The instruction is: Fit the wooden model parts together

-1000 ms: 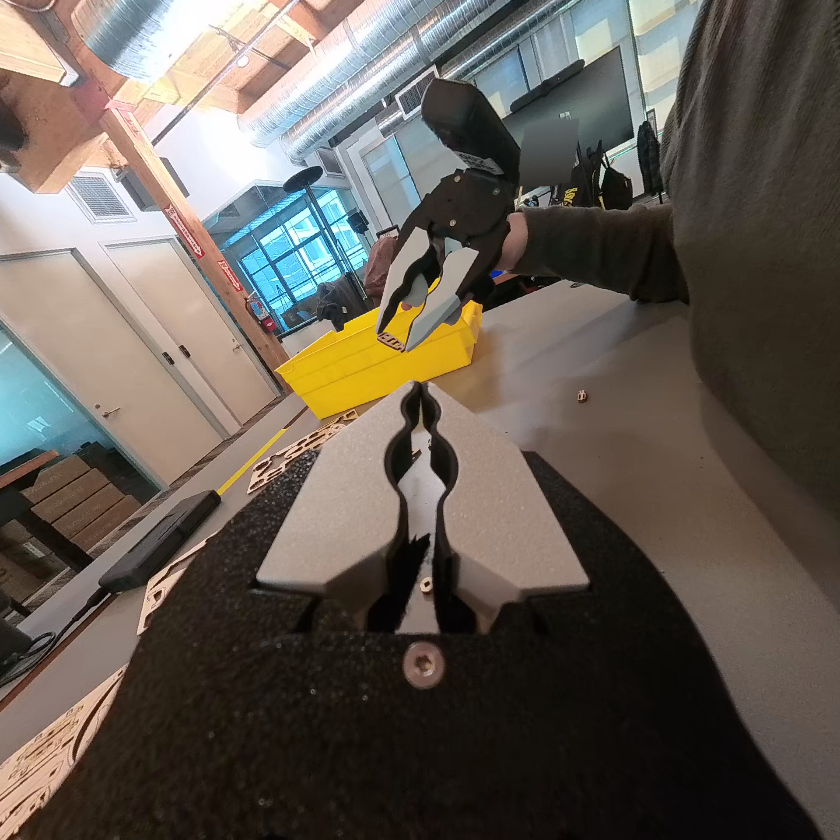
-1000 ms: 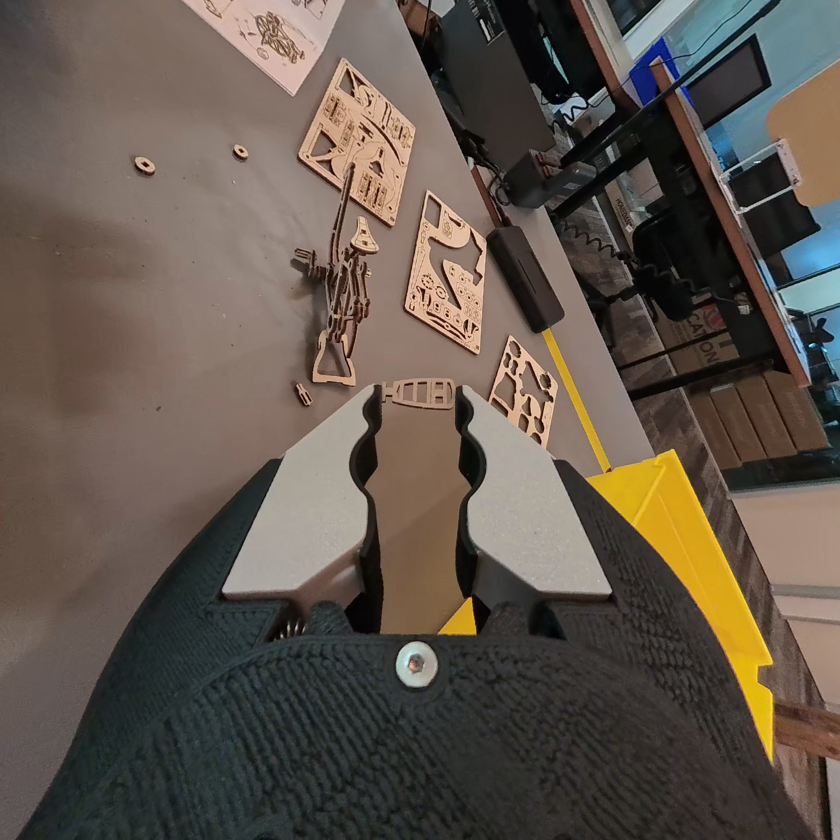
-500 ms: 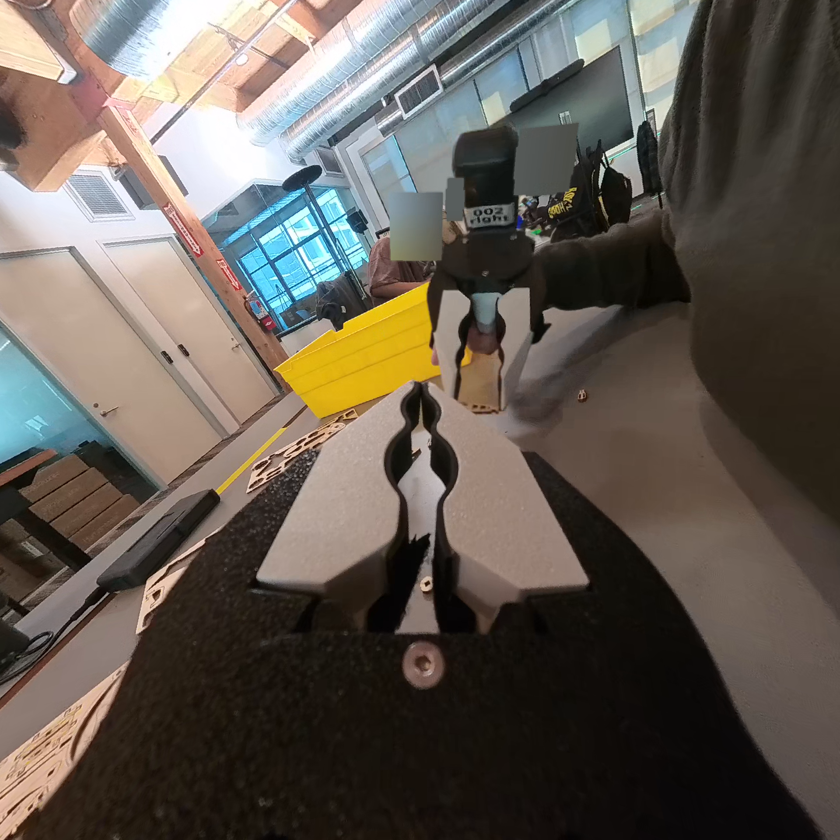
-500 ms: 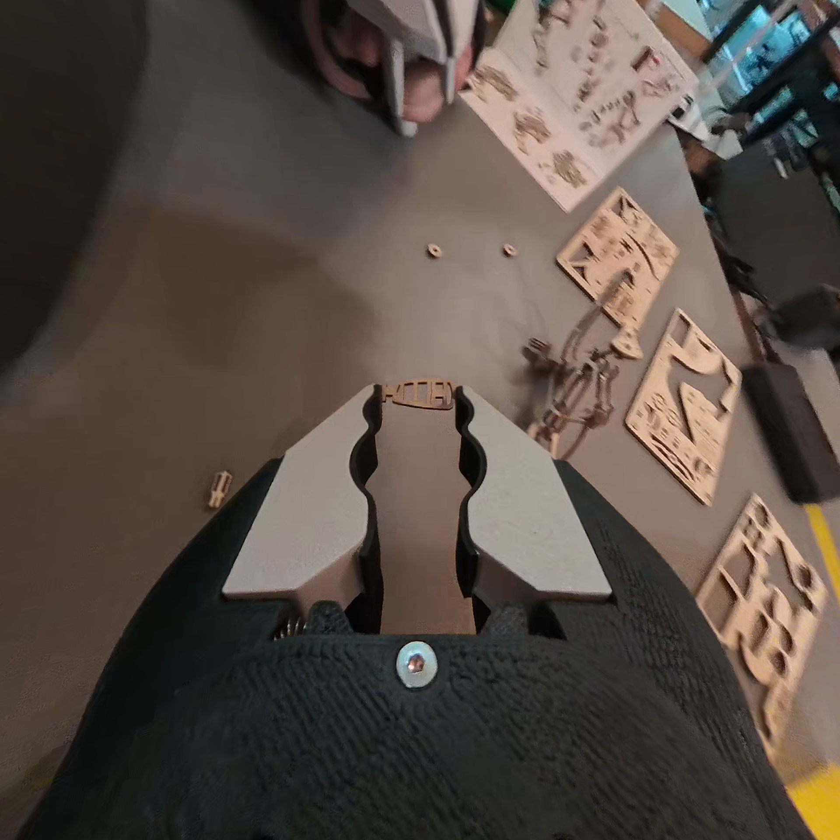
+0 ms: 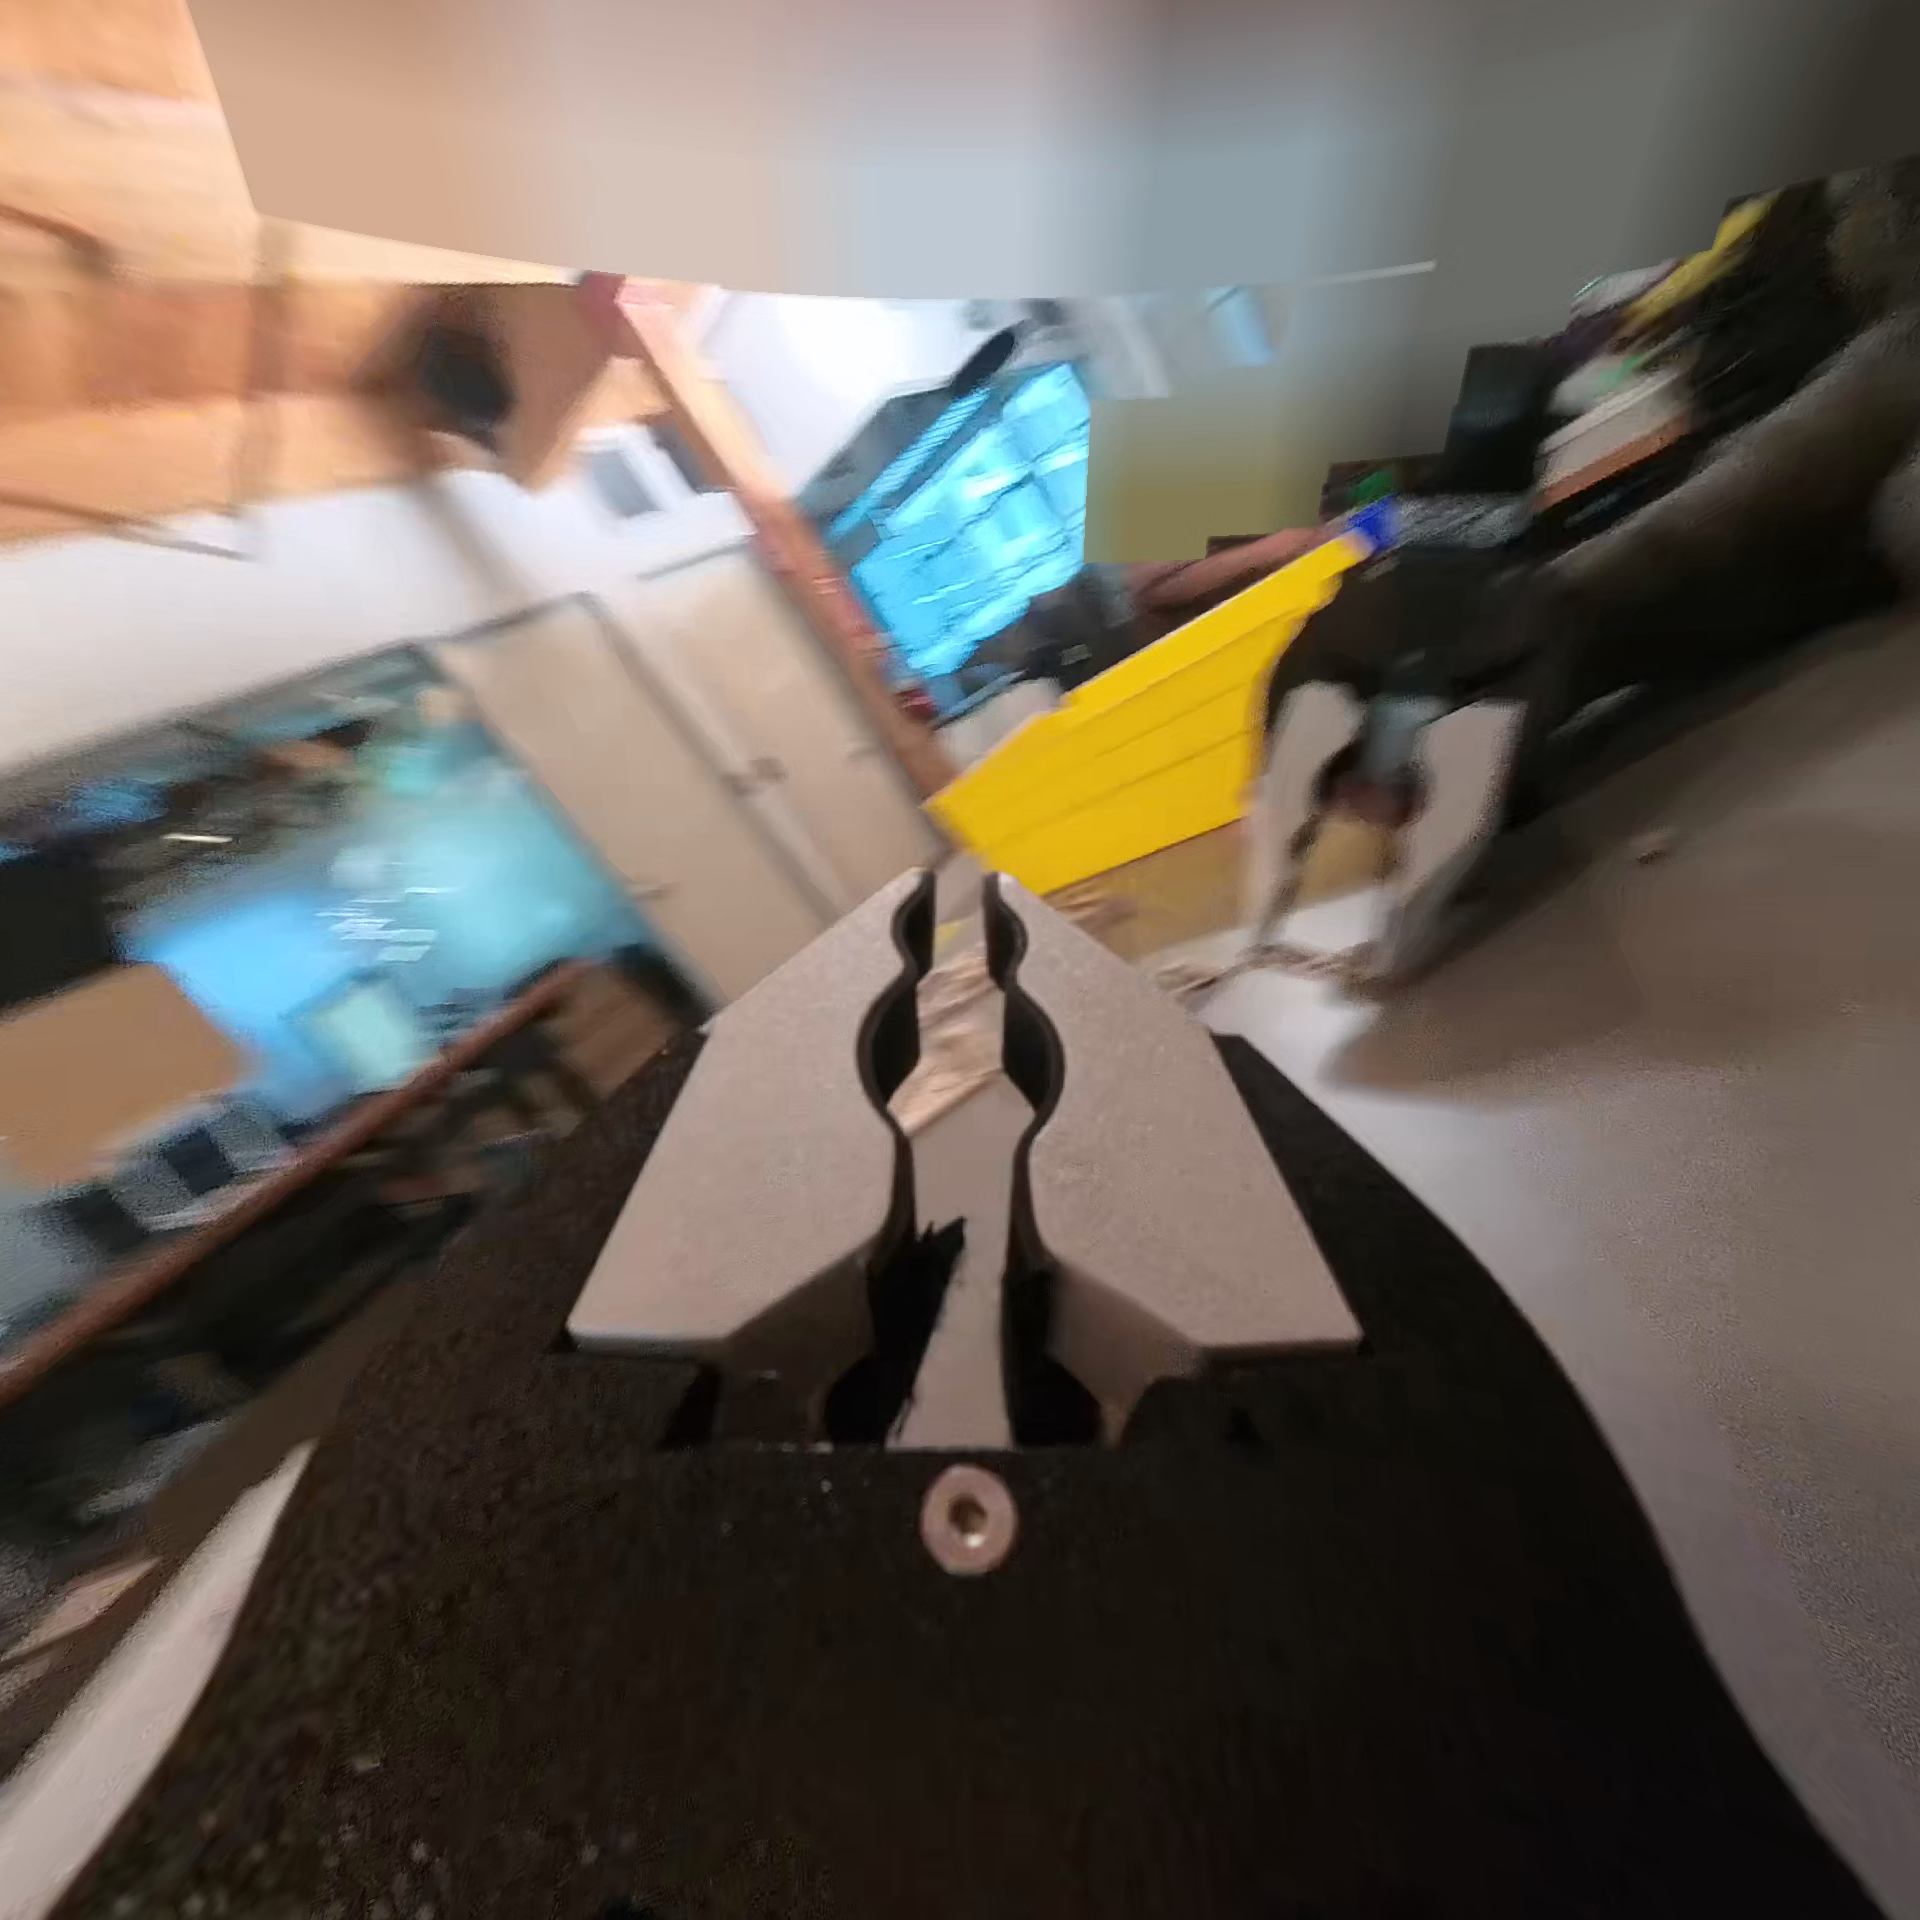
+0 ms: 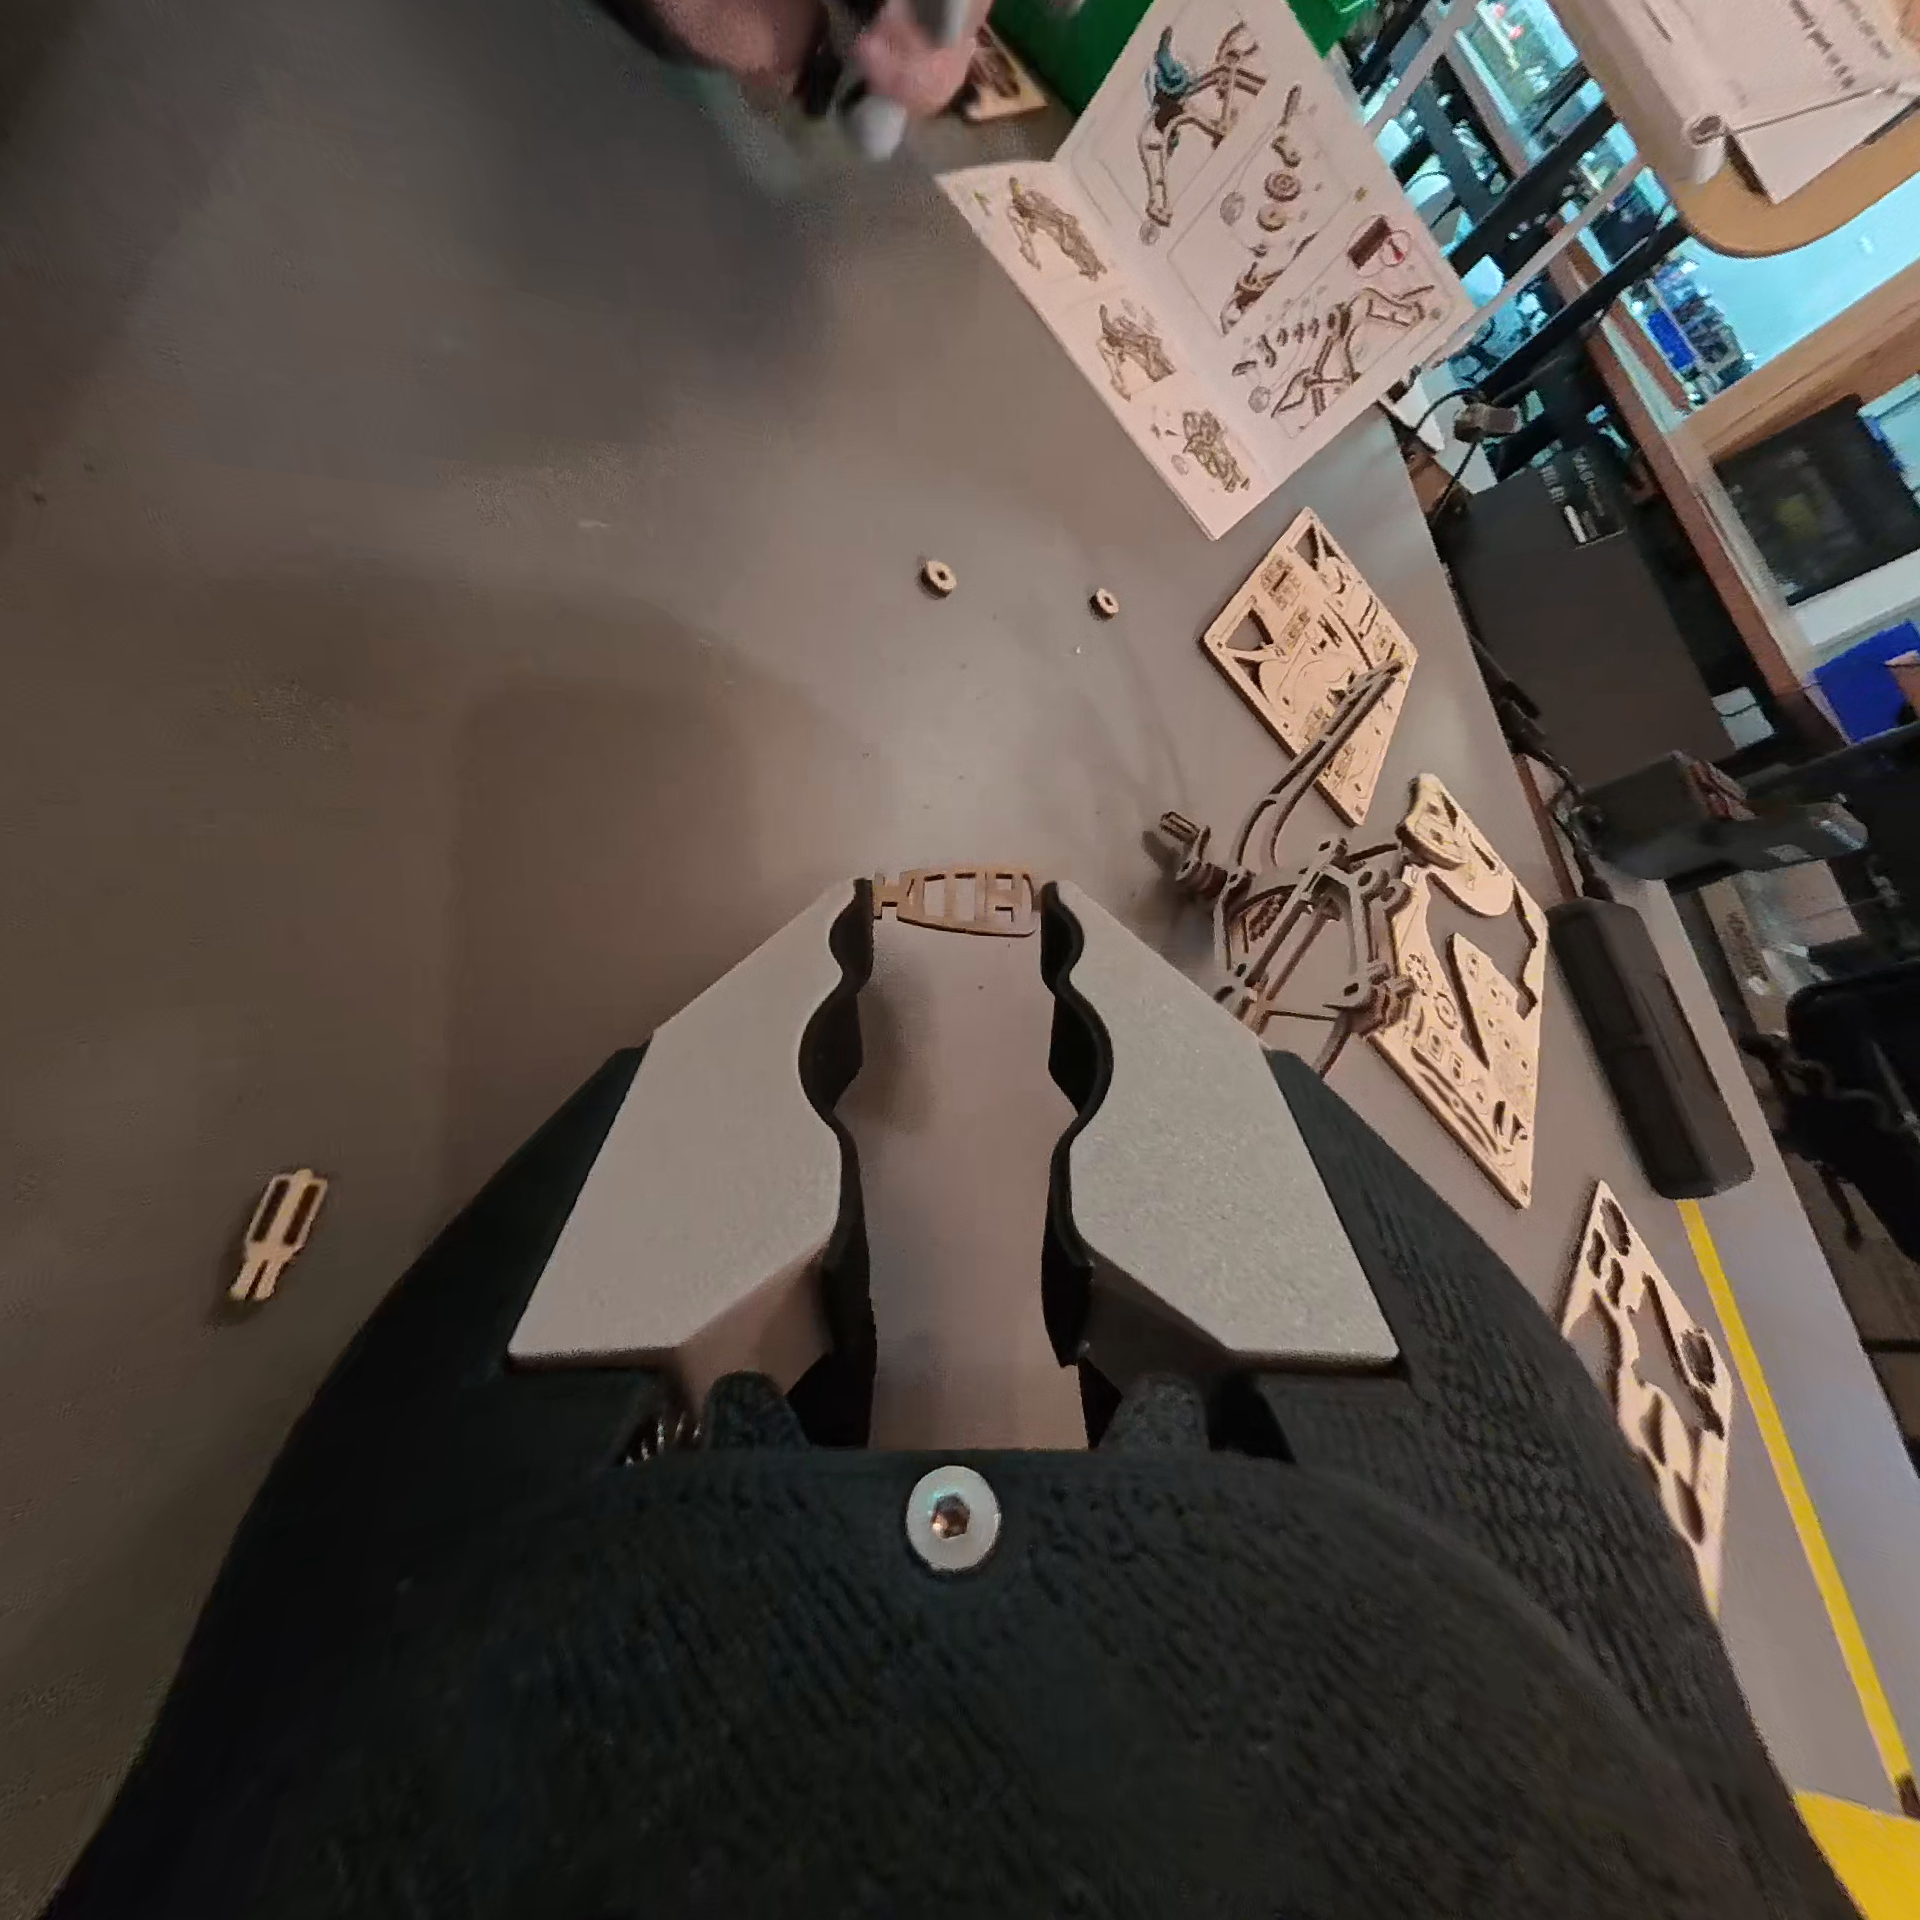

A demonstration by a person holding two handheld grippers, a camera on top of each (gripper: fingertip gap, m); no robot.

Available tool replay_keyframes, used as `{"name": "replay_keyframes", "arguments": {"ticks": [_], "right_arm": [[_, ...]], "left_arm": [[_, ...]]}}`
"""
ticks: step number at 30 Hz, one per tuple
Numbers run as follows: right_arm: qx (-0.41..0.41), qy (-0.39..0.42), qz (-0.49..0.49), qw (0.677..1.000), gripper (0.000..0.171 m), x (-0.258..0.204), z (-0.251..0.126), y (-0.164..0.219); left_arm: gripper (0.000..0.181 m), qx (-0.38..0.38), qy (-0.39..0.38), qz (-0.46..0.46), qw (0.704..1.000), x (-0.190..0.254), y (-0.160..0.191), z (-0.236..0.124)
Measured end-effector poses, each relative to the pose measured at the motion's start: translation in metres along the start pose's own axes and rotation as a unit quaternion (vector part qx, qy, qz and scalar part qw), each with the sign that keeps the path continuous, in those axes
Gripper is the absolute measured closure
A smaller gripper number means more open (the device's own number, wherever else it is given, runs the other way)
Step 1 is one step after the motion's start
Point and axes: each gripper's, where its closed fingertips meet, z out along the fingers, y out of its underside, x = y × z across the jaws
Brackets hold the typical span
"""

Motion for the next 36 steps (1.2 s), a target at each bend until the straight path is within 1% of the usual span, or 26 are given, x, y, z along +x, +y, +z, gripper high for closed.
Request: {"name": "replay_keyframes", "arguments": {"ticks": [2,4,6,7,9,10,12,13,15,16,17,20,22,25,28,29,31,34,36], "right_arm": [[0.0,-0.003,0.002,1.0,0.14,-0.001,0.0,0.0],[-0.002,-0.004,0.005,1.0,0.14,0.0,0.0,0.0],[-0.004,-0.004,0.009,1.0,0.14,0.0,0.0,0.001],[-0.005,-0.003,0.01,1.0,0.14,0.001,0.0,0.001],[-0.008,-0.002,0.015,1.0,0.14,0.002,0.001,0.002],[-0.009,-0.002,0.017,1.0,0.14,0.002,0.001,0.002],[-0.011,-0.002,0.019,1.0,0.14,0.003,0.001,0.003],[-0.01,-0.001,0.018,1.0,0.14,0.003,0.001,0.003],[-0.01,-0.001,0.018,1.0,0.14,0.003,0.001,0.003],[-0.01,-0.001,0.018,1.0,0.14,0.003,0.001,0.003],[-0.01,0.0,0.017,1.0,0.14,0.003,0.001,0.003],[-0.01,0.0,0.017,1.0,0.14,0.003,0.001,0.003],[-0.011,0.0,0.019,1.0,0.14,0.003,0.001,0.003],[-0.012,-0.001,0.021,1.0,0.14,0.003,0.001,0.003],[-0.012,0.0,0.022,1.0,0.14,0.004,0.001,0.004],[-0.012,0.0,0.022,1.0,0.14,0.004,0.001,0.004],[-0.013,0.0,0.022,1.0,0.14,0.004,0.002,0.004],[-0.013,0.001,0.023,1.0,0.14,0.004,0.002,0.004],[-0.013,0.001,0.023,1.0,0.14,0.004,0.002,0.004]], "left_arm": [[0.164,-0.044,-0.104,0.097,0.989,-0.046,0.004,-0.025],[0.161,-0.115,-0.189,0.179,0.959,-0.092,0.014,-0.055],[0.16,-0.185,-0.242,0.213,0.928,-0.129,0.025,-0.083],[0.16,-0.209,-0.256,0.203,0.922,-0.141,0.03,-0.093],[0.157,-0.247,-0.259,0.146,0.922,-0.153,0.045,-0.106],[0.153,-0.269,-0.263,0.116,0.919,-0.157,0.055,-0.111],[0.138,-0.306,-0.272,0.058,0.91,-0.164,0.072,-0.121],[0.137,-0.304,-0.28,0.029,0.91,-0.167,0.076,-0.126],[0.135,-0.29,-0.273,-0.031,0.917,-0.165,0.083,-0.129],[0.134,-0.301,-0.266,-0.05,0.914,-0.163,0.09,-0.132],[0.134,-0.322,-0.262,-0.052,0.908,-0.161,0.098,-0.135],[0.139,-0.374,-0.258,-0.017,0.891,-0.157,0.111,-0.145],[0.137,-0.38,-0.267,-0.001,0.886,-0.159,0.111,-0.146],[0.139,-0.387,-0.257,-0.008,0.886,-0.155,0.116,-0.143],[0.148,-0.41,-0.244,-0.01,0.879,-0.15,0.125,-0.145],[0.157,-0.413,-0.233,-0.01,0.88,-0.147,0.126,-0.143],[0.18,-0.418,-0.197,-0.005,0.887,-0.136,0.128,-0.138],[0.181,-0.43,-0.147,0.021,0.891,-0.119,0.131,-0.129],[0.181,-0.446,-0.12,0.035,0.886,-0.109,0.137,-0.126]]}}
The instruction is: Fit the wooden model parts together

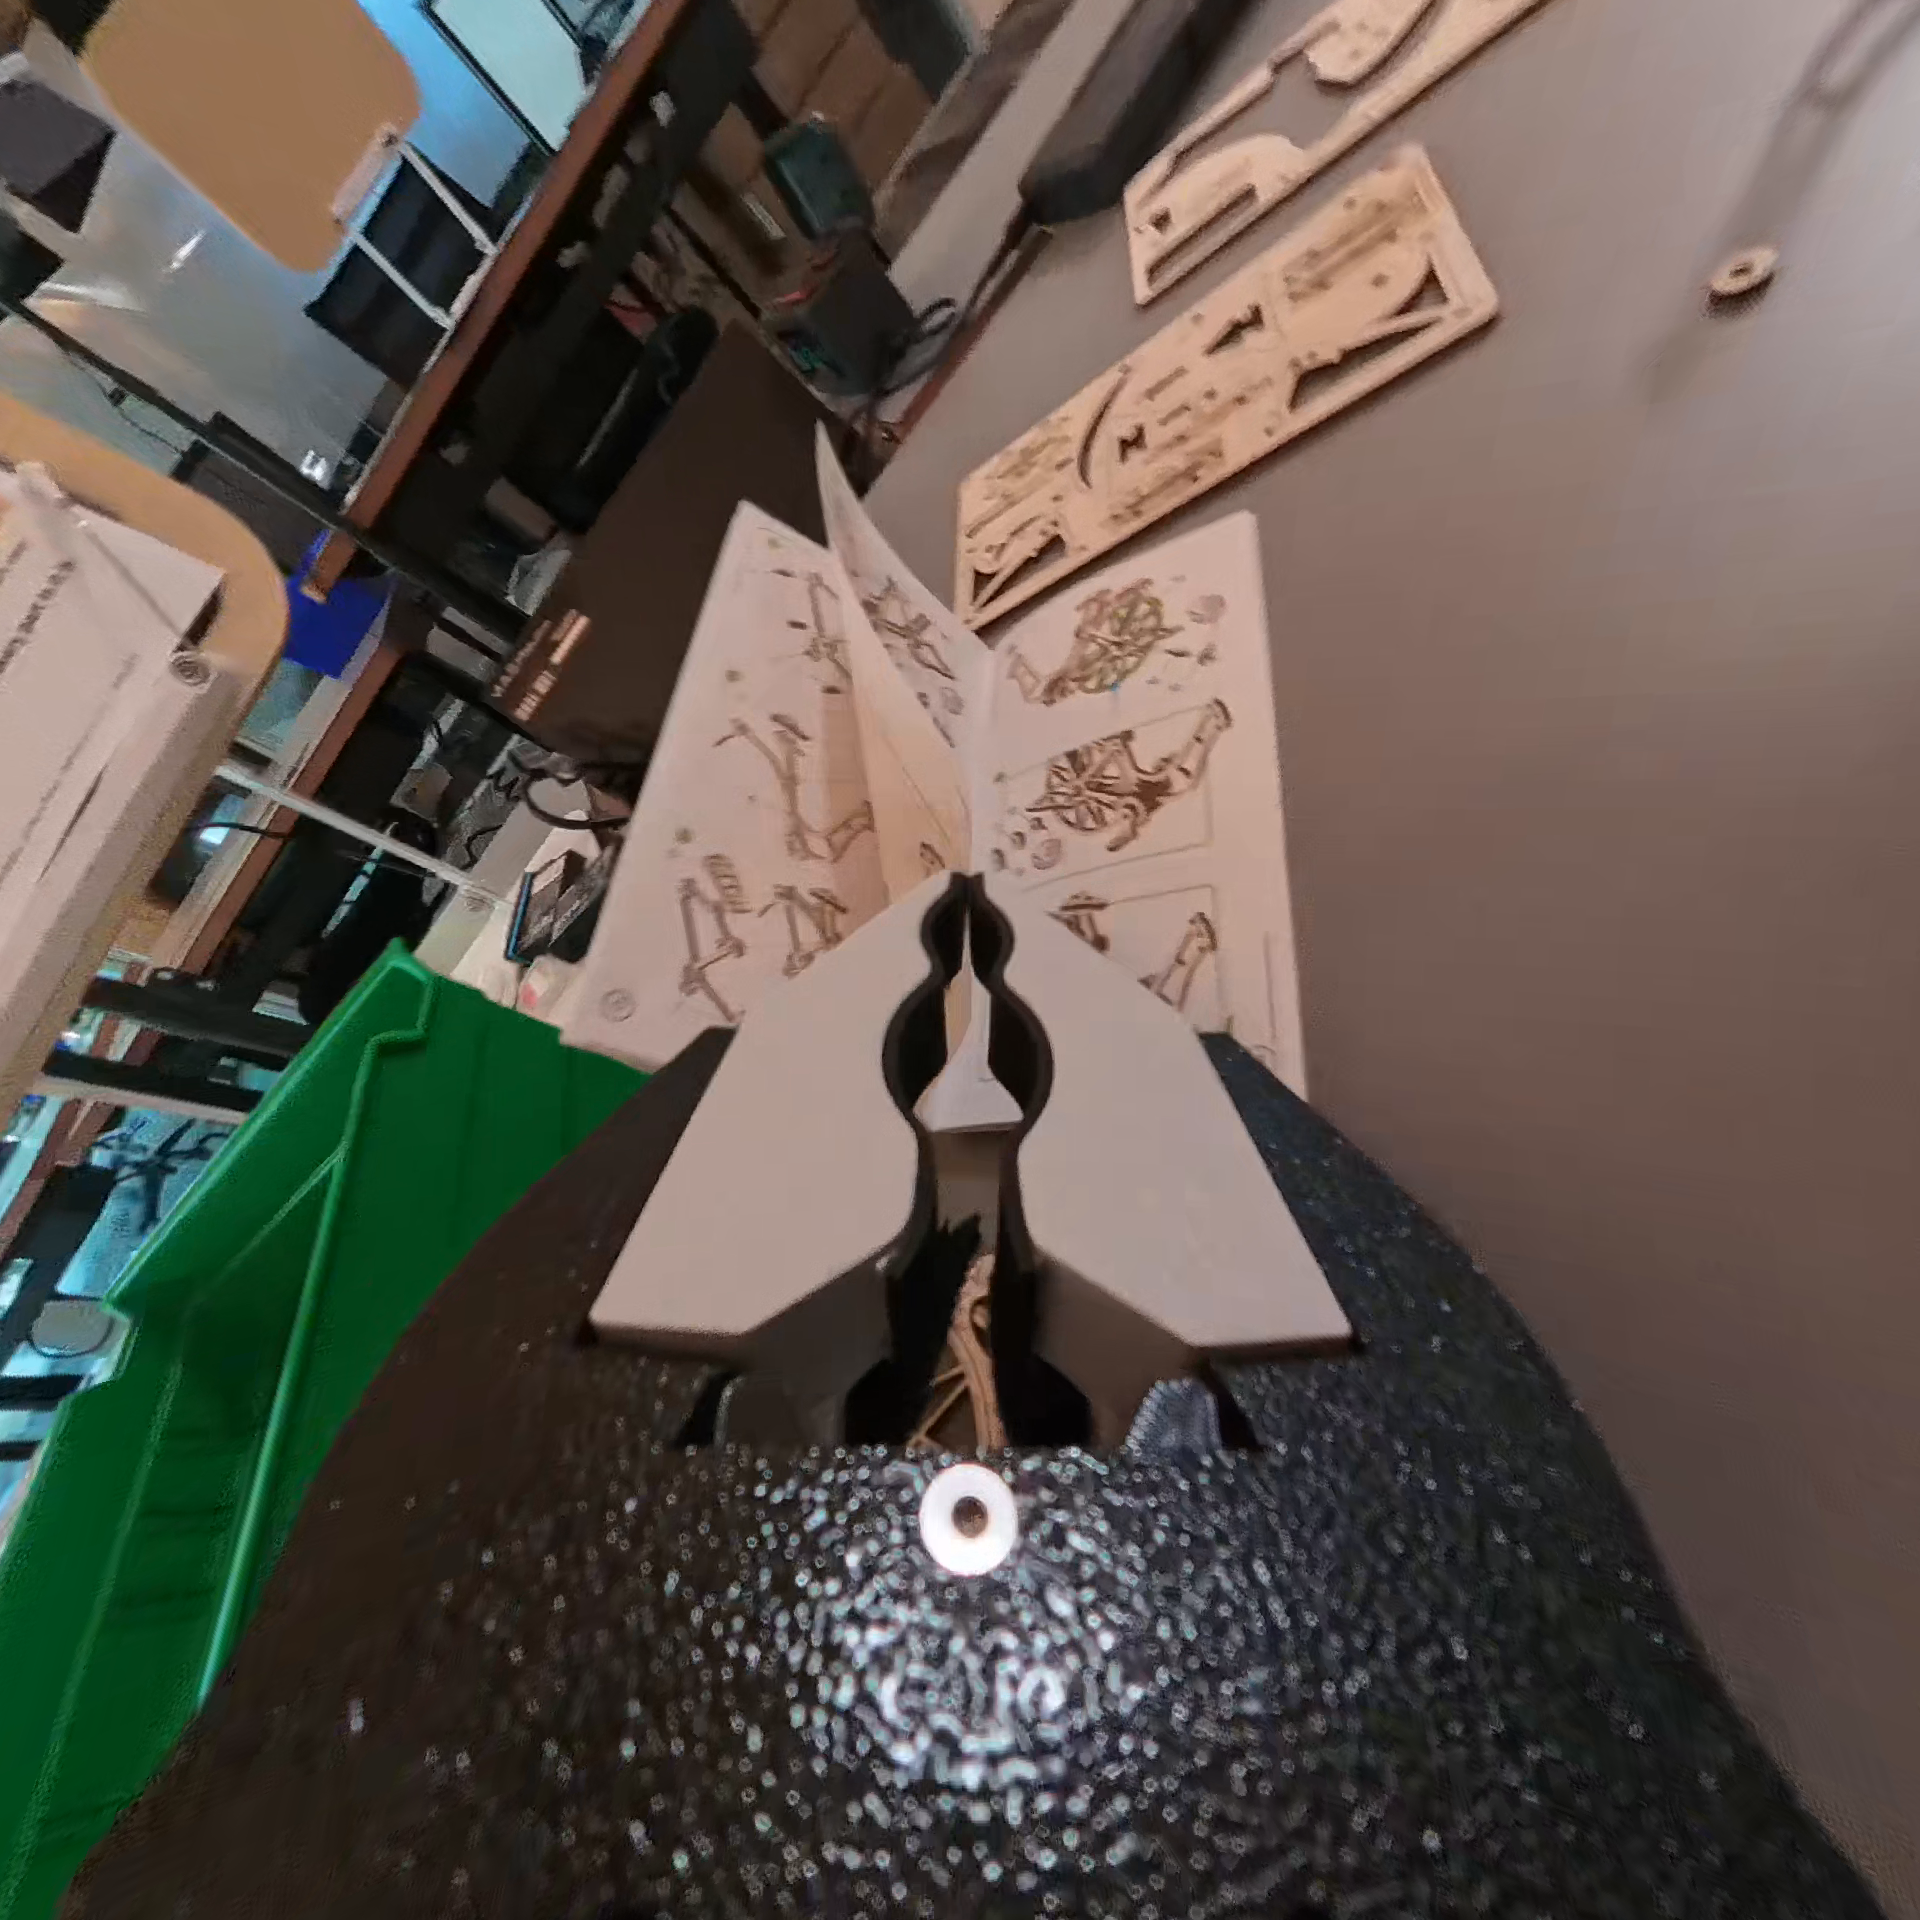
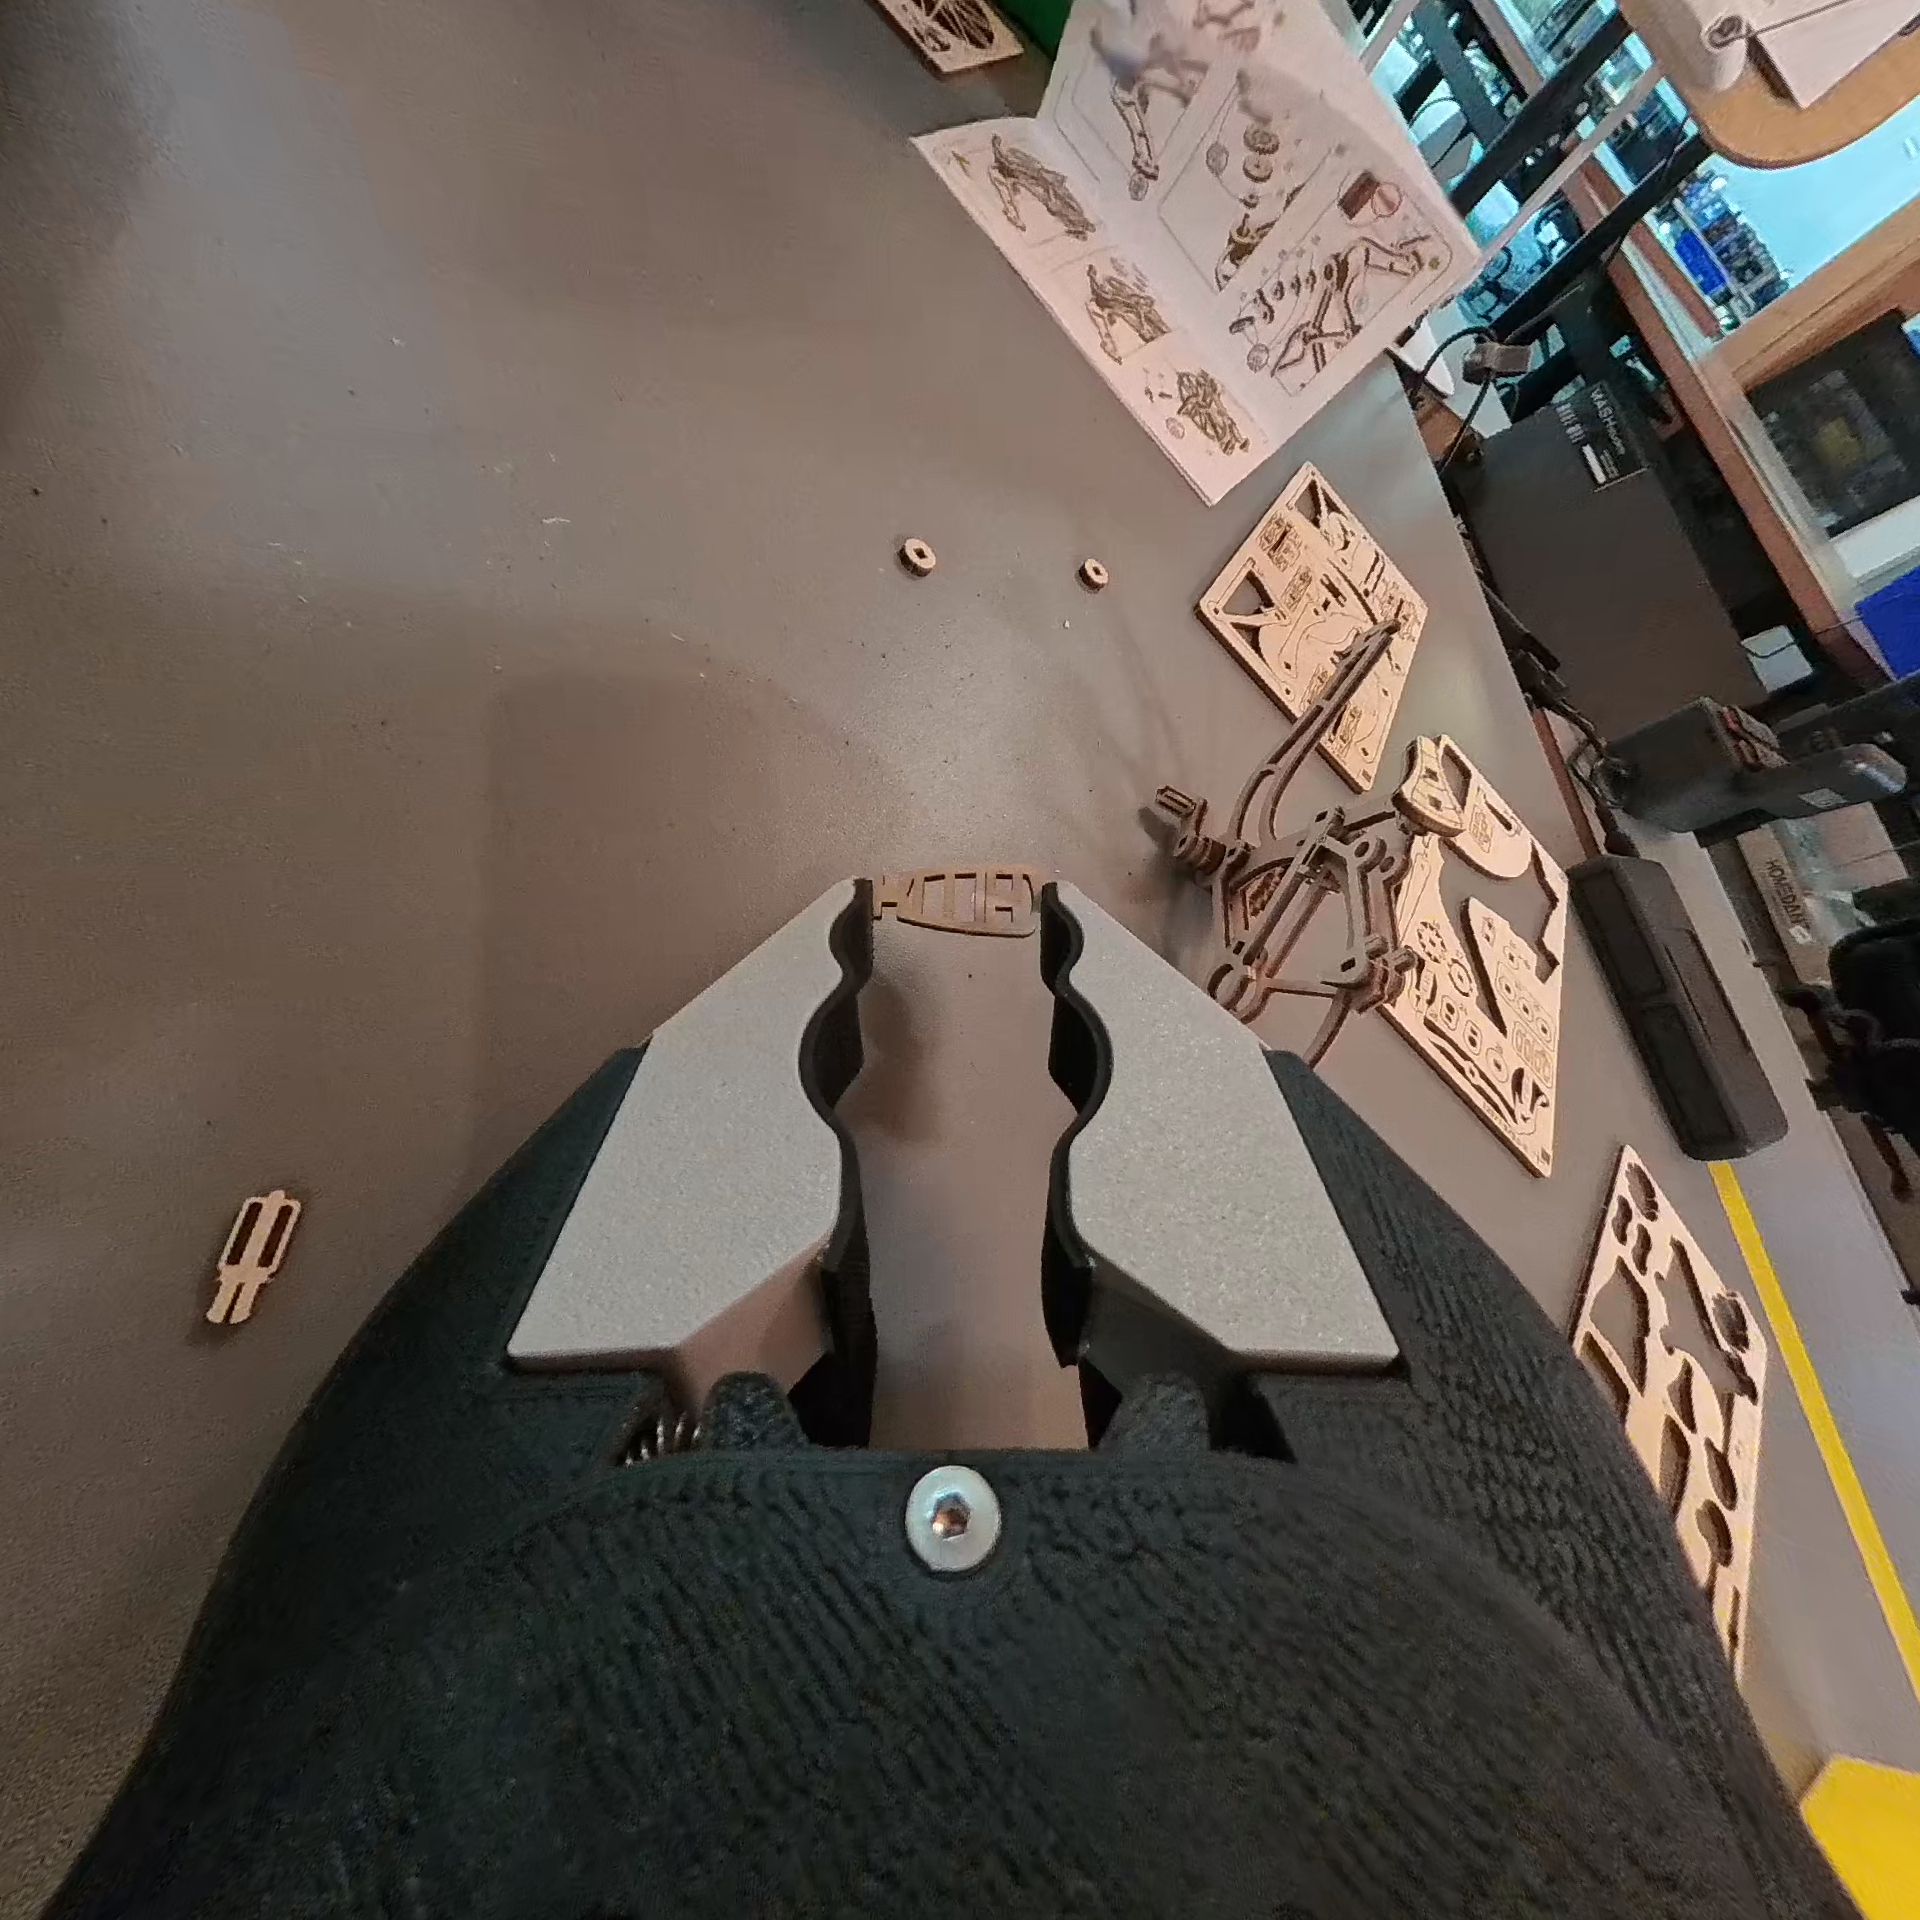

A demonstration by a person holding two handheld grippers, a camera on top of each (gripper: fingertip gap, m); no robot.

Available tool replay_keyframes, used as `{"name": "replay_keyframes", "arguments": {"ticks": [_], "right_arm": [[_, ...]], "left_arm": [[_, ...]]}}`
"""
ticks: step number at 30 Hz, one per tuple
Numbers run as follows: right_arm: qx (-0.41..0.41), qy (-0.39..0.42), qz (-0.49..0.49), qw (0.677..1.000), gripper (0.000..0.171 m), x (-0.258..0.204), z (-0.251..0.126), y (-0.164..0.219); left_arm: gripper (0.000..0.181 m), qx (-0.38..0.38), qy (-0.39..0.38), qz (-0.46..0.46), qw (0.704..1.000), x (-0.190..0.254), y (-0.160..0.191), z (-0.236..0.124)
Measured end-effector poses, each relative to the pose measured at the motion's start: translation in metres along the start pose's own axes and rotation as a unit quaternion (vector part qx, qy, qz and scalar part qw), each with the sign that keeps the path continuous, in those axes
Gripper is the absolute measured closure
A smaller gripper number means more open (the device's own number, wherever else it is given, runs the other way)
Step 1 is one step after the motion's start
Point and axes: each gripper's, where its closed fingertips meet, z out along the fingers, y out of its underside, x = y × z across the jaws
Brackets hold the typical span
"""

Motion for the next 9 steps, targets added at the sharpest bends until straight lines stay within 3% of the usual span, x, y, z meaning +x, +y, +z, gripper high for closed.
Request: {"name": "replay_keyframes", "arguments": {"ticks": [9], "right_arm": [[0.0,0.0,-0.001,1.0,0.14,0.0,0.0,0.0]], "left_arm": [[0.181,-0.015,0.127,0.072,0.989,0.064,-0.004,0.005]]}}
